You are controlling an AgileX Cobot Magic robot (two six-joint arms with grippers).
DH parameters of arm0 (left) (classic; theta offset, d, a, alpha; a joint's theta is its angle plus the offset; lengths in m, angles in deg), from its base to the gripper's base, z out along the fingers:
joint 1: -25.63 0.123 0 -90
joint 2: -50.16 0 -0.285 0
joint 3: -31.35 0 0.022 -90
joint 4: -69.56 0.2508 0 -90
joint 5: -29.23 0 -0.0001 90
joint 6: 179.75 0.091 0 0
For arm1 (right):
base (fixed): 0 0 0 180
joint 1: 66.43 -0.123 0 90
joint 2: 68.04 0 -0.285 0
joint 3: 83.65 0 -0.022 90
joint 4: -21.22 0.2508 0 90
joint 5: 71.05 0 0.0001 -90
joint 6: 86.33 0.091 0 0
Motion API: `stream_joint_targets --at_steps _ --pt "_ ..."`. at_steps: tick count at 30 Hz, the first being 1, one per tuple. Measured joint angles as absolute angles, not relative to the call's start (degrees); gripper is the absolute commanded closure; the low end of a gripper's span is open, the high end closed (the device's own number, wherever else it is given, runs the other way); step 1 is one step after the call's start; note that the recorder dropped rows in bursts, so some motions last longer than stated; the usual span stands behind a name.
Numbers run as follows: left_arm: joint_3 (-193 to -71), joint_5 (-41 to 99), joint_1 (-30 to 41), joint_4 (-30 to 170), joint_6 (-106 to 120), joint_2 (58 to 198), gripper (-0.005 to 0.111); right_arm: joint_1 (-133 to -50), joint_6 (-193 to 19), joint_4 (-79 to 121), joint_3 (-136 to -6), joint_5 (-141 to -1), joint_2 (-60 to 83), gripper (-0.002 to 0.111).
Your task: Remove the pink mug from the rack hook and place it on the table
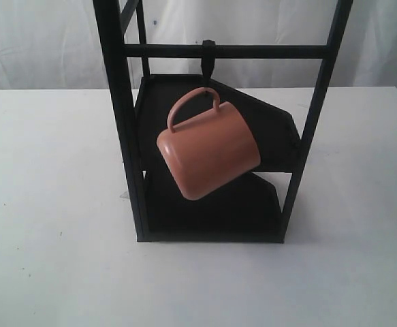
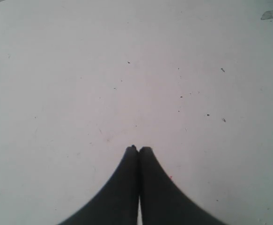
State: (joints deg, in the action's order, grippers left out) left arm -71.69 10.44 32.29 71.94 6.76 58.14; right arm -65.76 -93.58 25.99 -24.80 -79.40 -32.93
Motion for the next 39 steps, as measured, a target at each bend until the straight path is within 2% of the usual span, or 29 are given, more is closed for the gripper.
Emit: stream_joint_targets --at_steps 3,6,8,11,16,19,22,27,29,39 --pt "-71.7 10.4 32.3 71.9 6.8 58.1 0.107 -65.8 -95.4 34.0 -33.6 -96.0 -19.7 0.107" --pt "-71.7 10.4 32.3 71.9 6.8 58.1 0.107 -67.4 -113.8 54.5 -42.3 -118.3 -5.6 0.107" --pt "-71.7 10.4 32.3 71.9 6.8 58.1 0.107 -68.8 -128.3 69.8 -45.1 -131.4 -1.7 0.107" --pt "-71.7 10.4 32.3 71.9 6.8 58.1 0.107 -70.5 -140.9 82.5 -46.5 -138.6 -0.8 0.107" --pt "-71.7 10.4 32.3 71.9 6.8 58.1 0.107 -71.8 -156.0 90.8 -46.8 -140.7 -1.4 0.107" --pt "-71.7 10.4 32.3 71.9 6.8 58.1 0.107 -72.4 -158.7 91.4 -46.8 -140.7 -1.4 0.102" --pt "-71.7 10.4 32.3 71.9 6.8 58.1 0.107 -73.4 -161.8 91.5 -46.8 -138.7 -1.5 0.09" --pt "-71.7 10.4 32.3 71.9 6.8 58.1 0.107 -74.4 -164.7 91.5 -46.8 -128.5 -1.5 0.062" --pt "-71.7 10.4 32.3 71.9 6.8 58.1 0.107 -74.4 -165.0 91.5 -46.8 -125.7 -1.5 0.056" --pt "-71.7 10.4 32.3 71.9 6.8 58.1 0.107 -74.4 -166.7 96.2 -46.8 -123.1 1.0 0.055"
